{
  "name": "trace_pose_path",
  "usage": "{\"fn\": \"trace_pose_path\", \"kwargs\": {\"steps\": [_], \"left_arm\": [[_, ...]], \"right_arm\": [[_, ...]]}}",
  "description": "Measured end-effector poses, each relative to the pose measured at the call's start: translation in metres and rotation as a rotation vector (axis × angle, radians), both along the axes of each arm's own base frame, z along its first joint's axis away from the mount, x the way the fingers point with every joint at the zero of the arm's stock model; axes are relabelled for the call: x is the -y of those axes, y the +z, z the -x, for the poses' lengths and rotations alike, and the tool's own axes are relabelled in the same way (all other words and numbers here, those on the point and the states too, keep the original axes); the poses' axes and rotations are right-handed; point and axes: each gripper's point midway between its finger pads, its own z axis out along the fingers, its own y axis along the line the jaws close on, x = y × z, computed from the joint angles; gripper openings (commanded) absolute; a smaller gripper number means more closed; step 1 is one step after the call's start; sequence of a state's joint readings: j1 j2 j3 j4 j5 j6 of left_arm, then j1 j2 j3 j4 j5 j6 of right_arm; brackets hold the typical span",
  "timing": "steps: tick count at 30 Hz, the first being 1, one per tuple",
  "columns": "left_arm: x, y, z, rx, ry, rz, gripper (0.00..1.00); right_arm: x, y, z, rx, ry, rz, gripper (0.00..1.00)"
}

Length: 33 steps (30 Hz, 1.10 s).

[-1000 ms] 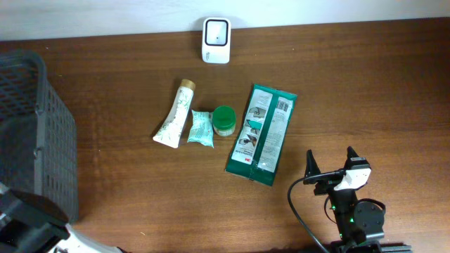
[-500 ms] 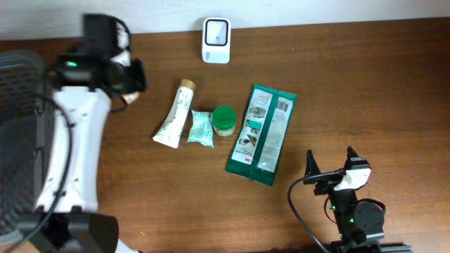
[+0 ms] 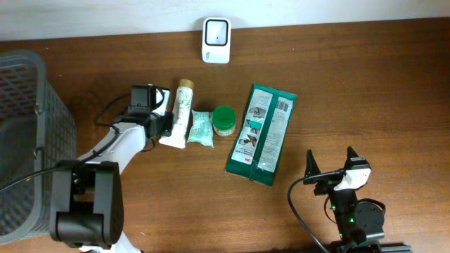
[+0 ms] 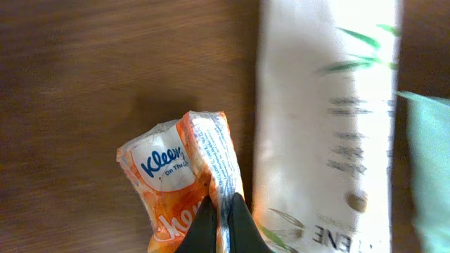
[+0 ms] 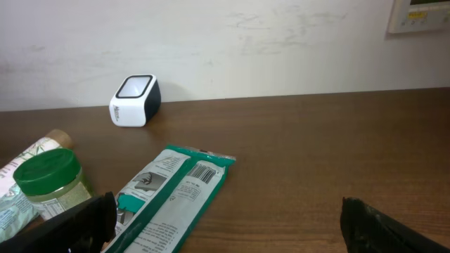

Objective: Scan the item barcode
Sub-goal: 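Take the small orange Kleenex pack from the basket with the left gripper, place left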

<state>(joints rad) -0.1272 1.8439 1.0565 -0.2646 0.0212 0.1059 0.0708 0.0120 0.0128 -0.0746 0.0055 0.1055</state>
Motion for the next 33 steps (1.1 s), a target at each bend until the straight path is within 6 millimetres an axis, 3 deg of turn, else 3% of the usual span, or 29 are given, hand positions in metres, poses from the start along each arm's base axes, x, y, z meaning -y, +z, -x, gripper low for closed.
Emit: {"fn": "trace_pose_path", "kwargs": {"steps": [4, 9, 10, 11, 12, 13, 18, 20, 22, 24, 29, 32, 33], "left_arm": [[0.038, -0.008, 0.023, -0.081, -0.105, 0.048, 0.00], [0.022, -0.008, 0.026, -0.098, 0.015, -0.025, 0.00], [0.012, -0.006, 0.030, -0.106, 0.052, -0.065, 0.27], [0.006, -0.001, 0.030, -0.098, 0.076, -0.089, 0.63], [0.003, 0.004, 0.030, -0.087, 0.091, -0.101, 0.92], [0.001, 0.008, 0.029, -0.075, 0.102, -0.105, 0.99], [0.000, 0.014, 0.034, -0.091, 0.120, -0.103, 0.99], [0.015, 0.046, 0.032, -0.071, 0.093, -0.014, 0.99], [0.040, 0.117, 0.016, 0.064, 0.028, 0.132, 0.99], [0.068, 0.157, 0.018, 0.131, -0.068, 0.263, 0.99], [0.155, 0.164, 0.044, 0.114, -0.310, 0.380, 0.99], [0.211, 0.153, 0.050, 0.133, -0.442, 0.410, 0.66], [0.225, 0.145, 0.055, 0.118, -0.467, 0.414, 0.49]], "right_arm": [[0.000, 0.000, 0.000, 0.000, 0.000, 0.000, 0.98], [0.000, 0.000, 0.000, 0.000, 0.000, 0.000, 0.98], [0.000, 0.000, 0.000, 0.000, 0.000, 0.000, 0.98], [0.000, 0.000, 0.000, 0.000, 0.000, 0.000, 0.98], [0.000, 0.000, 0.000, 0.000, 0.000, 0.000, 0.98], [0.000, 0.000, 0.000, 0.000, 0.000, 0.000, 0.98], [0.000, 0.000, 0.000, 0.000, 0.000, 0.000, 0.98], [0.000, 0.000, 0.000, 0.000, 0.000, 0.000, 0.98], [0.000, 0.000, 0.000, 0.000, 0.000, 0.000, 0.98], [0.000, 0.000, 0.000, 0.000, 0.000, 0.000, 0.98], [0.000, 0.000, 0.000, 0.000, 0.000, 0.000, 0.98], [-0.007, 0.000, 0.001, 0.002, 0.039, -0.003, 0.98], [-0.011, 0.001, 0.001, 0.005, 0.063, -0.005, 0.98]]}}
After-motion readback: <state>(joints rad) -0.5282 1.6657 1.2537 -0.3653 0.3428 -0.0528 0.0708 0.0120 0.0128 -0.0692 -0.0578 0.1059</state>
